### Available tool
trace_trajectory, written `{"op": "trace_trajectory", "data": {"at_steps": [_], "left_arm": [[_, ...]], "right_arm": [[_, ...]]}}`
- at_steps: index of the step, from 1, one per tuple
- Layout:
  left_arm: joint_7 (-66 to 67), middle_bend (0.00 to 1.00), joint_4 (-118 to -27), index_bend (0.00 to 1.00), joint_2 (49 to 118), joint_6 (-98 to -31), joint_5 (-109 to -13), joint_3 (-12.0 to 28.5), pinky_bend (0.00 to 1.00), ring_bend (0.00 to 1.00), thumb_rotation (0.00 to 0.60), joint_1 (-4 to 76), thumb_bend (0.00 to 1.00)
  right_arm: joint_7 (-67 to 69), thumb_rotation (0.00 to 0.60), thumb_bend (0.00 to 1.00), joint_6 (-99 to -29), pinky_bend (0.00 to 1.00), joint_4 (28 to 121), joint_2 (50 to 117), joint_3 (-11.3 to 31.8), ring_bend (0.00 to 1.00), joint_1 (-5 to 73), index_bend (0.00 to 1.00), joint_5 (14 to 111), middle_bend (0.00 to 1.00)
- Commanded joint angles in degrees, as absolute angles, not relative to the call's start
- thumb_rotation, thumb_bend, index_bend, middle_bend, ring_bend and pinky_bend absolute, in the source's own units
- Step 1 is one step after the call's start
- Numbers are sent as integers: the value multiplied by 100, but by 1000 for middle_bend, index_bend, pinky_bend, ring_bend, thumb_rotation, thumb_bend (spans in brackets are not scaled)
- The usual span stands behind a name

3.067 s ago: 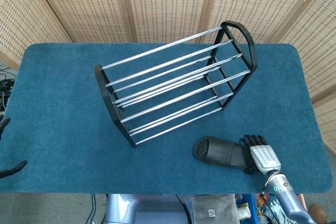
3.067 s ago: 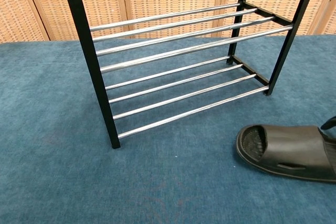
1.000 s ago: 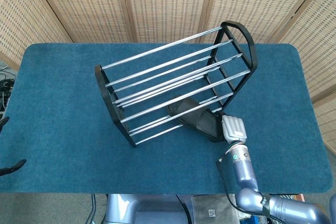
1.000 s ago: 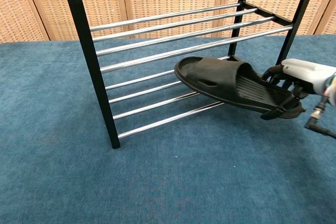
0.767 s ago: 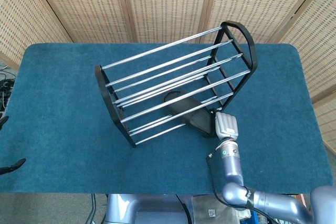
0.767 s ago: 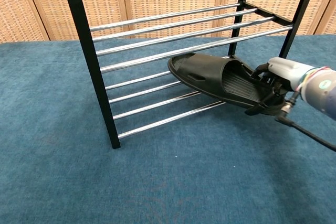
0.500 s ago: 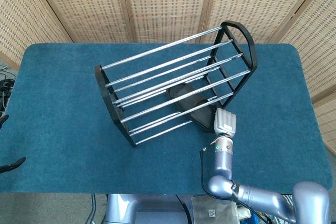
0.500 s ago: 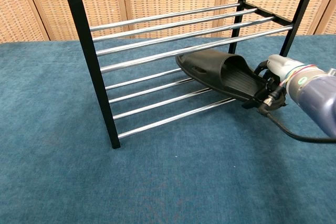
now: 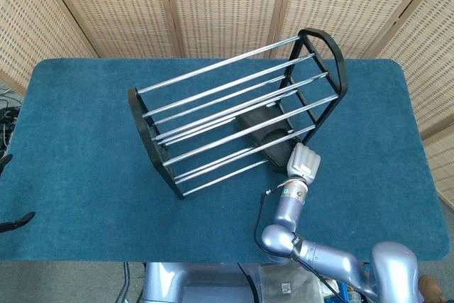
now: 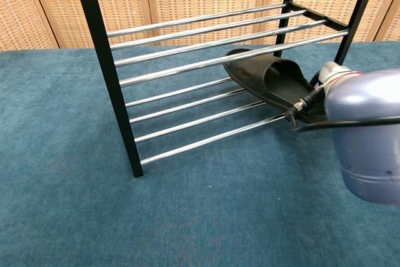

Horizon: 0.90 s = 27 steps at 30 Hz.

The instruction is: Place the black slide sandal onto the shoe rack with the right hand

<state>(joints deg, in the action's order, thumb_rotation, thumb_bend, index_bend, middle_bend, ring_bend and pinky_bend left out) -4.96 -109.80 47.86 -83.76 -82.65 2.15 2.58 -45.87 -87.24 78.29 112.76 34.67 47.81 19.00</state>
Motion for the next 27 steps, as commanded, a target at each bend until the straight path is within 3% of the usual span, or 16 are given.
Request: {"op": "trace_trajectory", "data": {"at_steps": [1, 4, 5, 7, 9, 10, 12, 20, 27], "left_arm": [[-567, 0, -10961, 0, 4760, -8368, -8245, 220, 0, 0, 600, 255, 139], [-641, 0, -10951, 0, 4734, -8362, -8240, 228, 0, 0, 600, 259, 139], [-661, 0, -10946, 0, 4726, -8354, -8243, 228, 0, 0, 600, 262, 139], [-716, 0, -10935, 0, 4707, -8328, -8247, 225, 0, 0, 600, 272, 139], [-748, 0, -10929, 0, 4695, -8316, -8238, 227, 0, 0, 600, 276, 139], [-762, 0, -10927, 0, 4691, -8311, -8235, 229, 0, 0, 600, 278, 139], [-782, 0, -10925, 0, 4684, -8297, -8238, 226, 0, 0, 600, 284, 139], [-828, 0, -10922, 0, 4663, -8291, -8239, 220, 0, 0, 600, 283, 139], [-865, 0, -10903, 0, 4654, -8303, -8267, 211, 0, 0, 600, 277, 139]], "right_arm": [[-4542, 600, 585, -8816, 472, 7660, 11399, 3579, 559, 4868, 618, 1925, 596], [-4518, 600, 578, -8835, 472, 7571, 11453, 3598, 559, 4881, 585, 1960, 569], [-4487, 600, 526, -8829, 472, 7550, 11469, 3615, 559, 4882, 537, 1974, 546], [-4445, 600, 308, -8784, 471, 7530, 11490, 3655, 549, 4881, 399, 1987, 466], [-4439, 600, 47, -8753, 441, 7533, 11498, 3684, 477, 4875, 196, 1976, 317], [-4451, 600, 12, -8732, 427, 7549, 11501, 3707, 441, 4868, 142, 1940, 273], [-4465, 600, 0, -8697, 391, 7610, 11504, 3794, 345, 4849, 55, 1836, 196], [-4099, 600, 0, -8772, 273, 7646, 11592, 3908, 83, 4833, 21, 2068, 84], [-4078, 600, 0, -8872, 146, 7772, 11590, 3946, 0, 4788, 20, 2111, 59]]}}
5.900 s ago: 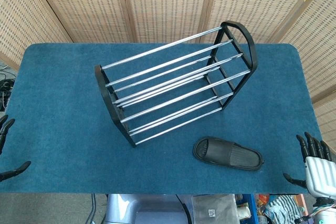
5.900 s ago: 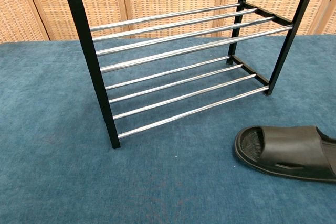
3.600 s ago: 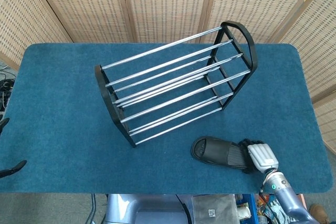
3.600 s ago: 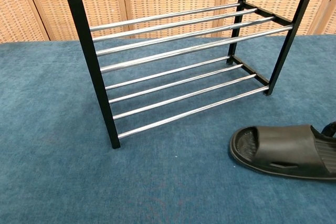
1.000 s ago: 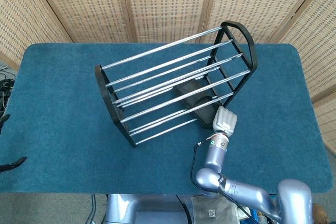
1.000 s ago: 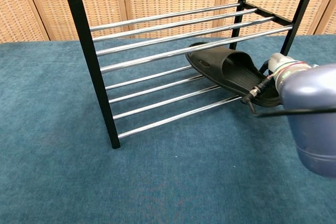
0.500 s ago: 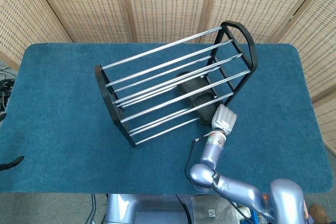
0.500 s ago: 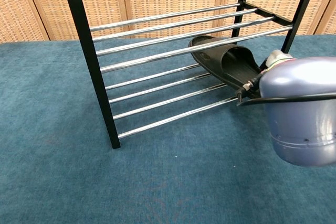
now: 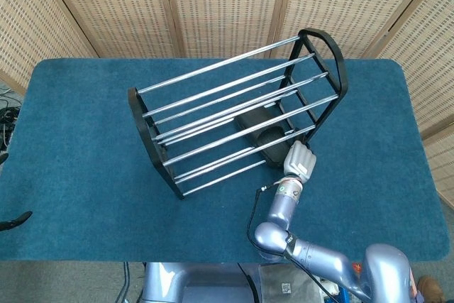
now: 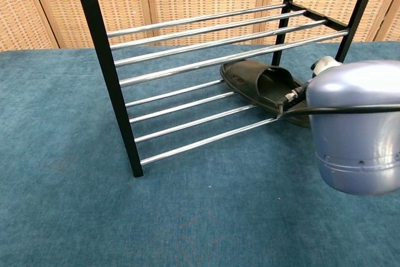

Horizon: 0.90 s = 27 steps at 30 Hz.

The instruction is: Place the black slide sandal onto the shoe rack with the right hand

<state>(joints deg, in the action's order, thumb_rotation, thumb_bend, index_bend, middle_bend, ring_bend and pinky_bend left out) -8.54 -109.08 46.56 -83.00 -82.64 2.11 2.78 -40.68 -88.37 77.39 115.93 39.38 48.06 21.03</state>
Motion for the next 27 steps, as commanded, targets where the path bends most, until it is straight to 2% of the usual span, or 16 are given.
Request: {"op": "trace_trajectory", "data": {"at_steps": [1, 3, 5, 10, 16, 27], "left_arm": [[-874, 0, -10901, 0, 4653, -8305, -8268, 211, 0, 0, 600, 276, 139], [-887, 0, -10897, 0, 4650, -8309, -8273, 210, 0, 0, 600, 275, 139], [-897, 0, -10894, 0, 4646, -8312, -8280, 209, 0, 0, 600, 274, 139], [-910, 0, -10892, 0, 4644, -8314, -8322, 196, 0, 0, 600, 275, 138], [-909, 0, -10881, 0, 4654, -8378, -8411, 166, 0, 0, 600, 244, 138], [-754, 0, -10913, 0, 4700, -8366, -8388, 163, 0, 0, 600, 258, 139]], "right_arm": [[-4088, 600, 0, -8883, 121, 7790, 11581, 3944, 0, 4780, 20, 2119, 57], [-4110, 600, 0, -8891, 39, 7844, 11558, 3940, 0, 4757, 20, 2119, 55], [-4148, 600, 0, -8911, 9, 7944, 11516, 3933, 0, 4710, 20, 2103, 55], [-4201, 600, 0, -8911, 0, 8268, 11366, 3815, 0, 4532, 20, 2110, 55], [-4201, 600, 0, -8700, 0, 8875, 10988, 3422, 0, 4172, 20, 2265, 55], [-4009, 600, 0, -7836, 0, 10154, 9761, 2779, 0, 3502, 20, 2619, 54]]}}
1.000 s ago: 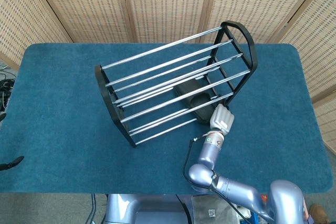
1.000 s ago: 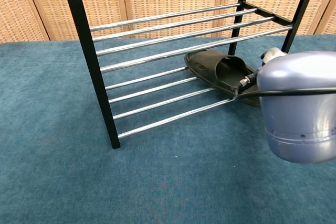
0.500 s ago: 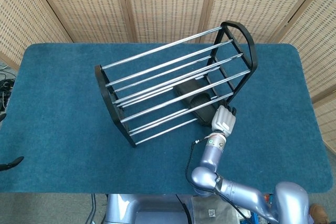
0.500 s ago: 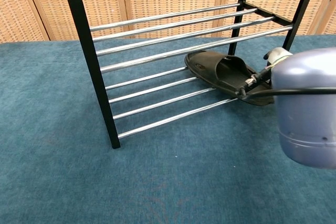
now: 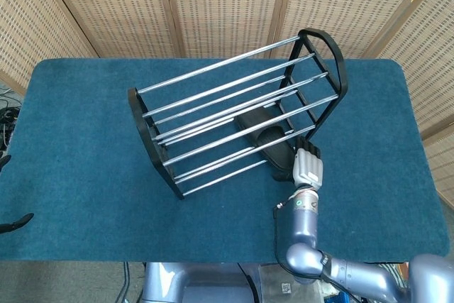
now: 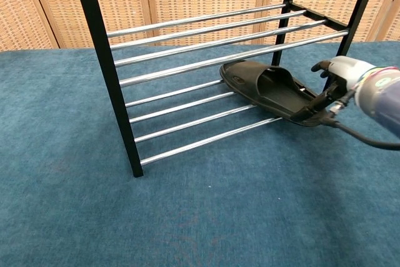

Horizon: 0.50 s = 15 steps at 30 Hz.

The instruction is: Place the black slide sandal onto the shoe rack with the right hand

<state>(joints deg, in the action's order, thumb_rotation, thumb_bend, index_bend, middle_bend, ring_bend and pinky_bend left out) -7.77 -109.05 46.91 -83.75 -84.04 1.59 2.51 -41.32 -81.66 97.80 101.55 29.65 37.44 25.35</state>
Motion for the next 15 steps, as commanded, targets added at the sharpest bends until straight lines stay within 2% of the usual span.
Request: {"op": "trace_trajectory", "data": {"at_steps": [1, 7, 12, 15], "left_arm": [[-727, 0, -10919, 0, 4707, -8356, -8378, 165, 0, 0, 600, 264, 139], [-500, 0, -10986, 0, 4765, -8317, -8342, 161, 0, 0, 600, 292, 138], [-300, 0, -11044, 0, 4821, -8274, -8324, 150, 0, 0, 600, 318, 139], [-154, 0, -11088, 0, 4862, -8255, -8288, 154, 0, 0, 600, 336, 139]], "right_arm": [[-3952, 600, 0, -7692, 0, 10311, 9602, 2750, 0, 3418, 20, 2574, 54], [-3461, 600, 0, -6306, 0, 11076, 8339, 2603, 0, 2956, 20, 2378, 54], [-3243, 600, 0, -5079, 0, 11266, 7268, 2387, 0, 2772, 20, 2296, 58], [-3016, 600, 0, -4081, 0, 11223, 6586, 2214, 0, 2659, 35, 2516, 80]]}}
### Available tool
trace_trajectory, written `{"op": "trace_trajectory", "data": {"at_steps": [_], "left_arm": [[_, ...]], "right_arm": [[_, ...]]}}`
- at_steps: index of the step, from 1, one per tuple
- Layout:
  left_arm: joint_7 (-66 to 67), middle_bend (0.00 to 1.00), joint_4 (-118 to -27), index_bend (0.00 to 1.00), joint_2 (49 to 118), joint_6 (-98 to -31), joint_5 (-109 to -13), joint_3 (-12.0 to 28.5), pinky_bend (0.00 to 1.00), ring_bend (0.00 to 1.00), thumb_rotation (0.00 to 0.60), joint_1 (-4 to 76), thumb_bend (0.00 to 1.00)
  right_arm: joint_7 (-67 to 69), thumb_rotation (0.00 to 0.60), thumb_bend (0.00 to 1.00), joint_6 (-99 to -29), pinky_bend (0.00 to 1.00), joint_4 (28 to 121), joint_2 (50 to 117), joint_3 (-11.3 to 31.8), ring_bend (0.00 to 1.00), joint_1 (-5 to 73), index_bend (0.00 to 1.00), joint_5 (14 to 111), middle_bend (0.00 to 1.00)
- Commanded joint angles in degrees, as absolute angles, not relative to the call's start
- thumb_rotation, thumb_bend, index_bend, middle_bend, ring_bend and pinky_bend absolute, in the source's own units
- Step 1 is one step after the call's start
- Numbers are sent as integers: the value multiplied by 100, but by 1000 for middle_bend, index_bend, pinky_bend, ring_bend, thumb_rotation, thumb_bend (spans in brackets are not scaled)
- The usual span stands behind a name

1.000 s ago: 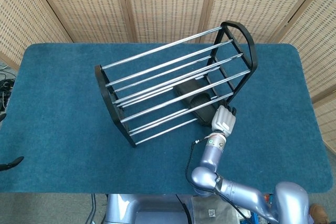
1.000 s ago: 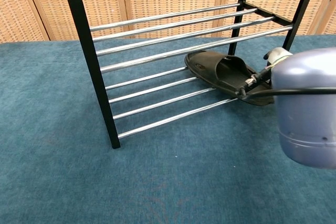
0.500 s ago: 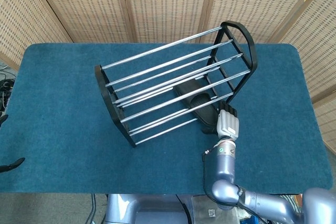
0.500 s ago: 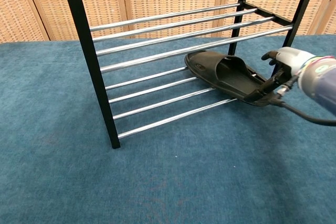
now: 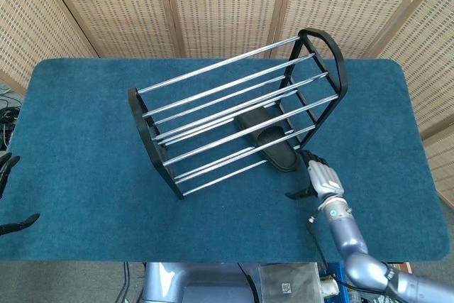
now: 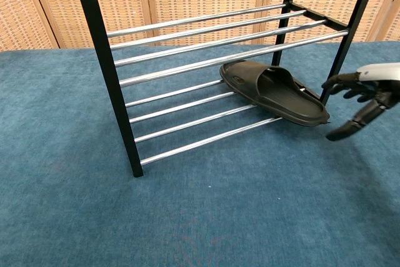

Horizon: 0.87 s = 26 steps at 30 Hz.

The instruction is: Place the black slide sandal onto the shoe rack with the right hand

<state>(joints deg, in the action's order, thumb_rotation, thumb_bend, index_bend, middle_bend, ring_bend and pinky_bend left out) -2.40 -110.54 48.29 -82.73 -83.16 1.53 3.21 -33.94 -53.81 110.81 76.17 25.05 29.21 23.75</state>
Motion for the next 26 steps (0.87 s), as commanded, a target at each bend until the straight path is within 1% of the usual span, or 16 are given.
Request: {"op": "trace_trajectory", "data": {"at_steps": [1, 3, 4, 8, 9, 11, 13, 14, 16, 19, 21, 22, 23, 26], "left_arm": [[-117, 0, -11097, 0, 4874, -8252, -8276, 156, 0, 0, 600, 339, 139], [-53, 0, -11121, 0, 4899, -8256, -8256, 159, 0, 0, 600, 341, 138], [-11, 0, -11133, 0, 4916, -8263, -8242, 160, 0, 0, 600, 339, 138], [84, 0, -11150, 0, 4962, -8290, -8210, 165, 0, 0, 600, 330, 139], [113, 0, -11150, 0, 4982, -8300, -8204, 170, 0, 0, 600, 331, 139], [147, 0, -11140, 0, 5013, -8331, -8217, 181, 0, 0, 600, 330, 139], [180, 0, -11128, 0, 5046, -8361, -8240, 182, 0, 0, 600, 324, 139], [199, 0, -11119, 0, 5069, -8376, -8257, 177, 0, 0, 600, 319, 139], [225, 0, -11108, 0, 5098, -8390, -8290, 166, 0, 0, 600, 315, 139], [268, 0, -11086, 0, 5149, -8442, -8356, 151, 0, 0, 600, 296, 139], [294, 0, -11062, 0, 5201, -8512, -8411, 148, 0, 0, 600, 273, 139], [317, 0, -11044, 0, 5236, -8561, -8436, 151, 0, 0, 600, 257, 139], [360, 0, -11015, 0, 5278, -8636, -8470, 161, 0, 0, 600, 235, 139], [396, 0, -10906, 0, 5418, -8838, -8643, 154, 0, 0, 600, 171, 139]], "right_arm": [[-2956, 600, 0, -3777, 0, 11166, 6410, 2168, 0, 2630, 55, 2648, 91], [-2817, 600, 0, -3200, 0, 11000, 6092, 2131, 0, 2567, 133, 2994, 135], [-2758, 600, 0, -2957, 0, 10841, 5913, 2143, 0, 2500, 151, 3357, 148], [-2360, 600, 0, -2610, 0, 10508, 5686, 2324, 0, 2186, 172, 4371, 158], [-2180, 600, 0, -2555, 0, 10373, 5646, 2425, 0, 2026, 175, 4825, 156], [-1936, 600, 0, -2622, 0, 10194, 5665, 2549, 0, 1793, 180, 5525, 153], [-1620, 600, 0, -2883, 0, 9967, 5750, 2640, 0, 1533, 181, 6325, 152], [-1263, 600, 0, -3147, 0, 9778, 5848, 2665, 0, 1353, 181, 6937, 148], [-702, 600, 0, -3604, 0, 9433, 5974, 2605, 0, 1166, 183, 7785, 138], [300, 600, 0, -4585, 0, 8673, 6177, 2332, 0, 985, 202, 9015, 98], [1017, 600, 0, -5284, 0, 8104, 6311, 2116, 0, 910, 204, 9589, 29], [1315, 600, 0, -5616, 0, 7822, 6380, 2023, 0, 878, 193, 9791, 12], [1546, 600, 0, -5934, 0, 7549, 6451, 1947, 0, 830, 160, 9927, 0], [1954, 600, 0, -6651, 0, 7036, 6646, 1771, 0, 624, 27, 10016, 0]]}}
